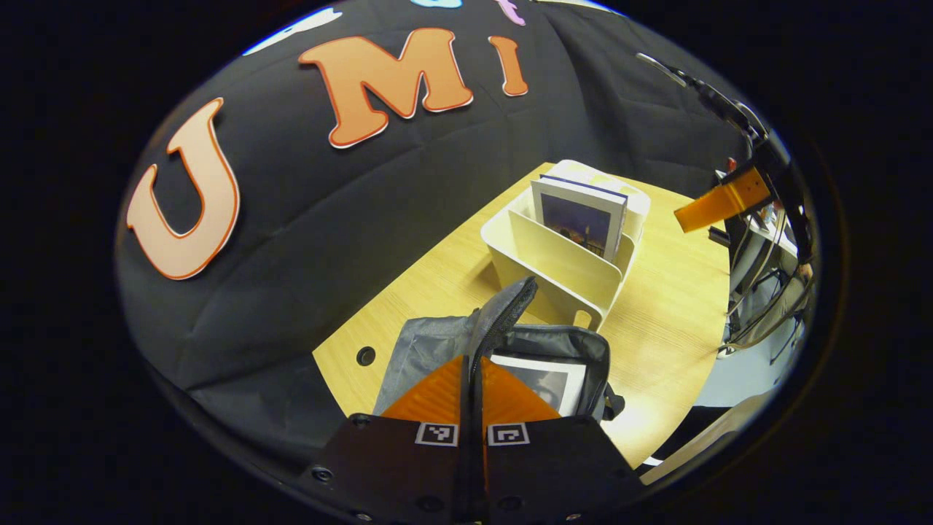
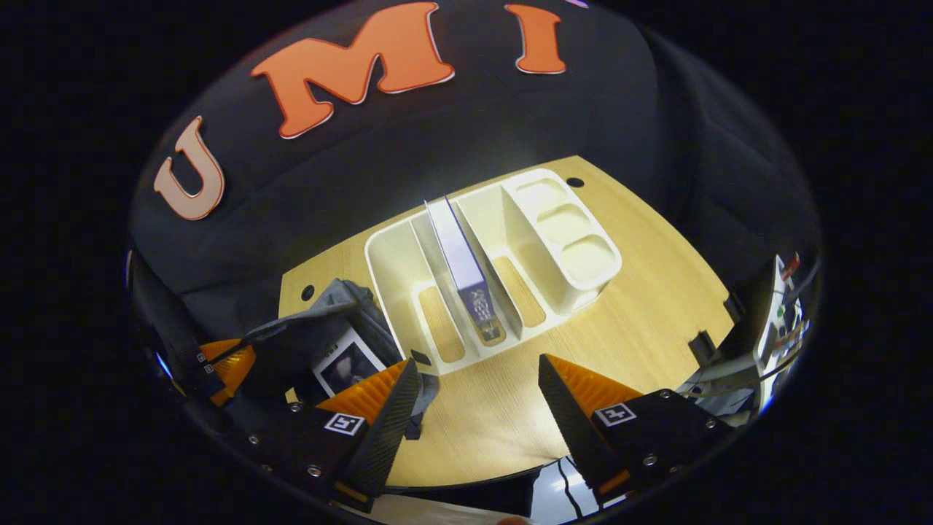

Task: Open the schoolbag, grab two books from the bookshelf and put them into the schoolbag.

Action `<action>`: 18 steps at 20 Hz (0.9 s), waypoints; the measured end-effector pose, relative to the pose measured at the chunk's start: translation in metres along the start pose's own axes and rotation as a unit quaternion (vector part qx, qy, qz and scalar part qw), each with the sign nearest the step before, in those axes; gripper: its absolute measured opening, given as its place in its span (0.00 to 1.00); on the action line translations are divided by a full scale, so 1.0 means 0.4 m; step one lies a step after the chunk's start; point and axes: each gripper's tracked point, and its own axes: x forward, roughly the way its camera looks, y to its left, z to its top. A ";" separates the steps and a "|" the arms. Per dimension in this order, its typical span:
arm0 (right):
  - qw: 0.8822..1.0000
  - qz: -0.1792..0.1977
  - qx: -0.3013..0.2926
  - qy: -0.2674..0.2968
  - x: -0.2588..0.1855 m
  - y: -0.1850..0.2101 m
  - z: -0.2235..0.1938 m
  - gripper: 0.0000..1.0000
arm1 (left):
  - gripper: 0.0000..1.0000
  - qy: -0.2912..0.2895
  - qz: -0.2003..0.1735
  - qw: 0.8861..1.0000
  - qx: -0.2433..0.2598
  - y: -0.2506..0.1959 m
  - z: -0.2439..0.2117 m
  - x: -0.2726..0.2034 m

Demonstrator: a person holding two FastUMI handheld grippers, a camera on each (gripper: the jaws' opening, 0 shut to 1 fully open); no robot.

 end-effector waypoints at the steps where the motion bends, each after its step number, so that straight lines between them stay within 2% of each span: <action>1: 1.000 -0.005 -0.022 -0.003 0.005 0.010 0.032 0.98 | 0.01 -0.001 0.001 1.000 -0.011 0.005 0.002 0.000; 4: 0.997 -0.011 -0.075 -0.004 0.032 0.029 0.125 0.99 | 0.01 -0.004 0.013 0.999 -0.032 0.023 0.008 -0.005; 9: 0.993 0.000 -0.111 0.035 0.150 0.054 0.212 0.99 | 0.01 0.005 0.045 0.997 -0.055 0.054 0.016 -0.002; 15: 0.985 -0.022 -0.148 0.092 0.332 0.016 0.241 0.99 | 0.01 0.021 0.080 0.995 -0.057 0.069 0.036 0.016; 18: 0.982 -0.018 -0.147 0.119 0.394 0.020 0.225 0.99 | 0.01 0.031 0.093 0.994 -0.054 0.072 0.039 0.032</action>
